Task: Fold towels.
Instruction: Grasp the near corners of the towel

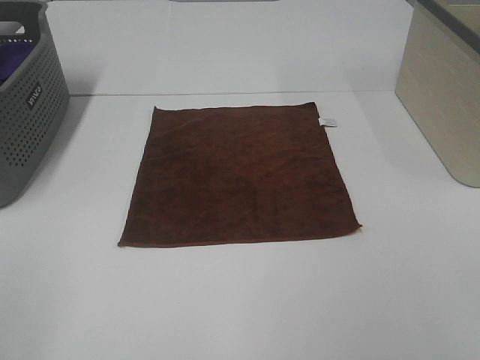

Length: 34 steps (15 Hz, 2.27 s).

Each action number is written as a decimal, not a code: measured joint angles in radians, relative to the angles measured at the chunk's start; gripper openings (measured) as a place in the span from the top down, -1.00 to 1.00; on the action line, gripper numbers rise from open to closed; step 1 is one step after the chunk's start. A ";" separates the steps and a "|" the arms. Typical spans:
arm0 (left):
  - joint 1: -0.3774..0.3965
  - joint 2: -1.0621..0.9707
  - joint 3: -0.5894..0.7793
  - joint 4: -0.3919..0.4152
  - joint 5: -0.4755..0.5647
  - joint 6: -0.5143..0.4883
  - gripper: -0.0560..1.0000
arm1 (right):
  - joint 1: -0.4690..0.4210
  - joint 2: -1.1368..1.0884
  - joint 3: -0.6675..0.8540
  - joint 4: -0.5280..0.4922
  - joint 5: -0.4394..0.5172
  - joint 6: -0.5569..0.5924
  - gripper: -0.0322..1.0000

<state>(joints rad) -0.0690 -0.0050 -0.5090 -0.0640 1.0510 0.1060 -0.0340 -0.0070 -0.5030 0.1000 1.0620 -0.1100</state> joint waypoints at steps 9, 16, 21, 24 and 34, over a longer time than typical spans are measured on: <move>0.000 0.000 0.000 0.000 0.000 0.000 -0.66 | 0.000 0.000 0.000 0.000 0.000 0.000 -0.60; 0.000 0.000 0.000 0.000 0.000 0.000 -0.66 | 0.000 0.000 0.000 0.000 0.000 0.000 -0.60; 0.000 0.000 0.000 0.000 0.000 0.000 -0.66 | 0.000 0.000 0.000 0.000 0.000 0.000 -0.60; 0.000 0.000 0.000 0.000 0.000 0.000 -0.66 | 0.000 0.000 0.000 0.000 0.000 0.000 -0.60; 0.000 0.000 0.000 0.000 0.000 0.000 -0.66 | 0.000 0.000 0.000 0.000 0.000 0.000 -0.60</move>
<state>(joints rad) -0.0690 -0.0050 -0.5090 -0.0640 1.0510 0.1060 -0.0340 -0.0070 -0.5030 0.1000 1.0620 -0.1100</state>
